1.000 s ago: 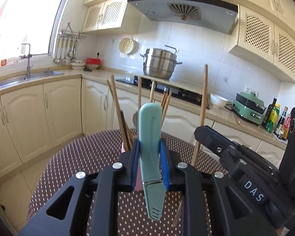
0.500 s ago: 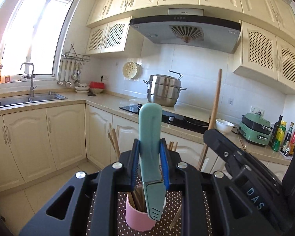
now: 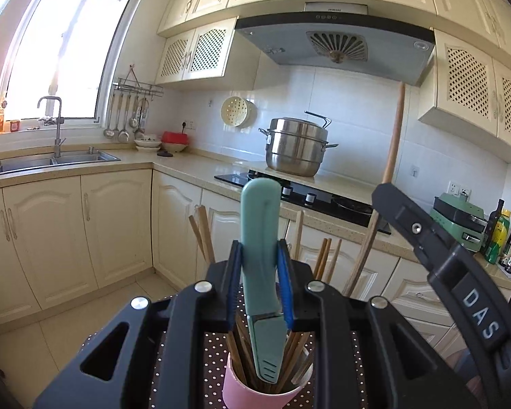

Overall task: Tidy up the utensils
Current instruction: 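Lift the spatula and chopstick with both tools above the pink cup, then open the left tool to drop the spatula in the cup while the right drops its chopstick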

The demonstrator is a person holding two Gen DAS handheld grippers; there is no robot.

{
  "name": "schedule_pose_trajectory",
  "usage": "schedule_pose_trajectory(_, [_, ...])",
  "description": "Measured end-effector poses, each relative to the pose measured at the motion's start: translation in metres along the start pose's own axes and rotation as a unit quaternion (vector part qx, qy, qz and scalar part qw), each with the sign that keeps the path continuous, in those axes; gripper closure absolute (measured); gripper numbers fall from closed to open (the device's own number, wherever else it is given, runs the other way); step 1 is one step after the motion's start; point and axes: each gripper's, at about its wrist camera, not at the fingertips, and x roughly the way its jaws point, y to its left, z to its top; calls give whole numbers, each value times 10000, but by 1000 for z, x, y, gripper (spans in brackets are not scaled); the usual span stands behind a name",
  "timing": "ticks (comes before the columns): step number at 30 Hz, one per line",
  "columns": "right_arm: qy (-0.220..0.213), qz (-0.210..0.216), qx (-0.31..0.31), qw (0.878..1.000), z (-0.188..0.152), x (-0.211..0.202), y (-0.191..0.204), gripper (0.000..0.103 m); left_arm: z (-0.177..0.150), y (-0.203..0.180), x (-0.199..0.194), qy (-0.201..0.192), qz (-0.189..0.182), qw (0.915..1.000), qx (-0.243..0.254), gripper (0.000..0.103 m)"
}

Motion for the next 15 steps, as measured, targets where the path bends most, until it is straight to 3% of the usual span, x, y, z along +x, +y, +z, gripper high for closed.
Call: schedule_pose_trajectory(15, [419,-79,62,9991,-25,7,-3,96,-39,2,21,635,-122,9979,28,82])
